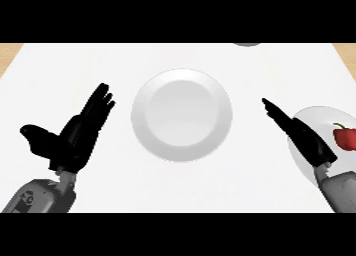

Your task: Pick the bell pepper from the plate and place it in the plate

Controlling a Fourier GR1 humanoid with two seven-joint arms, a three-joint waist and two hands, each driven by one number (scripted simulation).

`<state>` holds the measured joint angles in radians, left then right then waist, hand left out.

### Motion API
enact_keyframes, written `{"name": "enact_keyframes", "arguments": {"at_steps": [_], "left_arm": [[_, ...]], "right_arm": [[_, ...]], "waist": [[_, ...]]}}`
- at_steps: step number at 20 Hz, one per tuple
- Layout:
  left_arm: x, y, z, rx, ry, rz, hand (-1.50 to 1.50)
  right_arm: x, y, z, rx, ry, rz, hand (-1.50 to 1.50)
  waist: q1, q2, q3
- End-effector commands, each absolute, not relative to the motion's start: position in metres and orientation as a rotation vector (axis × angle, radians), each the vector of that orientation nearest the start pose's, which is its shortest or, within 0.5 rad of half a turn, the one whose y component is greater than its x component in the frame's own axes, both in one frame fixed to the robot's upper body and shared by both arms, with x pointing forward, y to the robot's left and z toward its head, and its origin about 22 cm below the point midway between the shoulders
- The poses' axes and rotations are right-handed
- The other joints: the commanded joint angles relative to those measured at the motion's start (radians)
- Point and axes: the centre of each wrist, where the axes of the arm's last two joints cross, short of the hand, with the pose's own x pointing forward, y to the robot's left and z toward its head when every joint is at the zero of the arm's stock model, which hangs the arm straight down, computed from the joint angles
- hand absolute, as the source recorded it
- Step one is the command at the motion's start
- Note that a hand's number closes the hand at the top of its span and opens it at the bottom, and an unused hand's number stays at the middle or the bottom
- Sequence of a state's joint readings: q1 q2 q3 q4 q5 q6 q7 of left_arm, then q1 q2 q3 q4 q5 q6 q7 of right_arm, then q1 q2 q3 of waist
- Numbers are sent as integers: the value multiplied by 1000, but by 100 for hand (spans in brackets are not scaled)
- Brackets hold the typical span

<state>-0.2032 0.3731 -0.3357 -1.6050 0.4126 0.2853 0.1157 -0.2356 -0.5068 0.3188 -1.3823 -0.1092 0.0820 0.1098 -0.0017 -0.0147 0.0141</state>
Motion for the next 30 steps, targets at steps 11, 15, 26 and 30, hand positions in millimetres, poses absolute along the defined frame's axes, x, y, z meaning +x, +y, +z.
{"name": "enact_keyframes", "arguments": {"at_steps": [11, 15, 26, 30], "left_arm": [[227, 326, 13, 478, -1466, -263, 0], [216, 328, -3, 492, -1487, -270, 0], [219, 344, 8, 494, -1521, -286, 0], [217, 344, 1, 477, -1511, -294, 0]], "right_arm": [[271, -390, 93, -675, -2018, -508, -150], [231, -388, 57, -714, -2146, -680, -150], [163, -424, 73, -763, -1794, -127, -150], [161, -428, 91, -817, -1607, 22, -150]], "waist": [[-43, -2, -10], [-36, 6, -12], [-2, 16, -16], [1, 17, -16]]}}
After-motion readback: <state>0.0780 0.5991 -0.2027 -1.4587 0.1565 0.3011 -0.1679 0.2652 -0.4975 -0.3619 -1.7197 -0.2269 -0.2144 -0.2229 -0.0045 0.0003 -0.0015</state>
